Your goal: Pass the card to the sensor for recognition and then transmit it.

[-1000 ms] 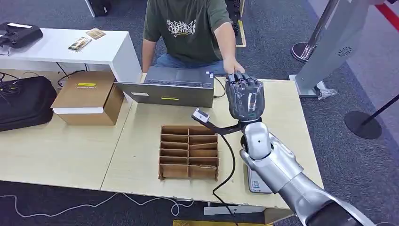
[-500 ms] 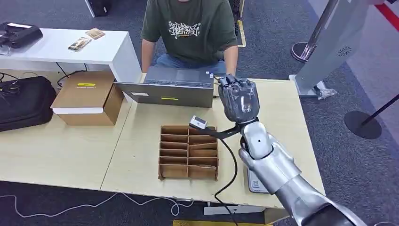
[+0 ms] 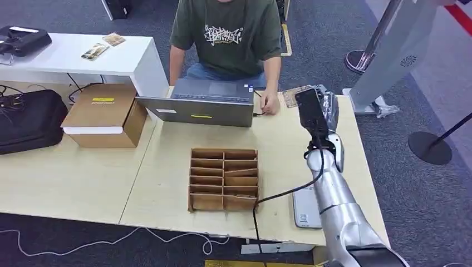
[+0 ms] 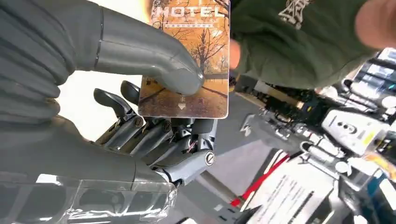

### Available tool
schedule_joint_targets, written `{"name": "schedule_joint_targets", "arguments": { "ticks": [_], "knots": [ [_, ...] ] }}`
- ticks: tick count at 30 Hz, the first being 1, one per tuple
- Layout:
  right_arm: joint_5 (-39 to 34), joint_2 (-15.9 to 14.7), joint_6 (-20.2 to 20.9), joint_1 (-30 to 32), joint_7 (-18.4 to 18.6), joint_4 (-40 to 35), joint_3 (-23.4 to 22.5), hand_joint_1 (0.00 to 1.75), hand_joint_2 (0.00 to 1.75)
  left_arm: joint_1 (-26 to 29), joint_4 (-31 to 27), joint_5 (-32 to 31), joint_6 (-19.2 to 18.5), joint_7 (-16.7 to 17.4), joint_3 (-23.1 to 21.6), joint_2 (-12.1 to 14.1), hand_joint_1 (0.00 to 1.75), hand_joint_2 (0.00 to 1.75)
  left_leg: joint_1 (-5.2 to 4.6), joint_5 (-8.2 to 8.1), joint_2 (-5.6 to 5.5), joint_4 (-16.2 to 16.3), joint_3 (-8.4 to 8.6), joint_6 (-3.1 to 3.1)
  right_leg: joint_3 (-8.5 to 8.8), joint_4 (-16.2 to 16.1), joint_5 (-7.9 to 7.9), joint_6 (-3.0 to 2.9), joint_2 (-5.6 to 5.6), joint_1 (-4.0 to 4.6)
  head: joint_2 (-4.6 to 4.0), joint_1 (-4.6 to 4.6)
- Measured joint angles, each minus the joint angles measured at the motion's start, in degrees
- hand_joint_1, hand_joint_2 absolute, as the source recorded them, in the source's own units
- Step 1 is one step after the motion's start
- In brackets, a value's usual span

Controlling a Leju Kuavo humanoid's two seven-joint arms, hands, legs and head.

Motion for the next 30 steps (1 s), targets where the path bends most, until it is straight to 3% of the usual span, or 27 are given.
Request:
{"name": "schedule_joint_targets", "arguments": {
  "ticks": [7,15,27,30],
  "knots": [
    [-0.87,-0.55,1.92,2.88,0.35,-0.89,-1.61,1.75,1.75,0.02,0.0,0.48,0.15,0.06,0.0,-0.07,0.0,0.0,0.01,0.0,0.0,0.0,0.0,0.0,-0.01,0.0,0.0,0.0,0.01,0.01,0.0,-0.02],
    [-0.39,-1.02,4.52,8.38,3.81,-6.54,-1.6,1.75,1.75,0.33,0.0,2.12,0.04,0.11,0.0,-0.59,0.0,0.0,0.01,-0.01,-0.01,0.0,-0.01,0.0,-0.01,-0.01,-0.01,0.0,0.0,0.01,0.0,0.0],
    [0.5,-1.62,9.16,25.29,9.14,-23.42,-2.16,1.75,1.75,0.73,0.0,3.89,0.04,0.28,0.02,-0.96,0.0,0.0,0.01,-0.09,-0.02,-0.02,-0.03,0.0,-0.04,-0.02,-0.11,0.01,-0.01,0.01,0.0,-0.02],
    [0.52,-1.62,9.37,26.68,9.27,-24.67,-2.38,1.75,1.75,0.74,0.0,3.96,0.07,0.28,0.02,-0.98,0.0,0.0,0.01,-0.09,-0.01,-0.02,-0.03,0.0,-0.04,-0.02,-0.11,0.01,0.0,0.01,0.0,-0.02]
  ]
}}
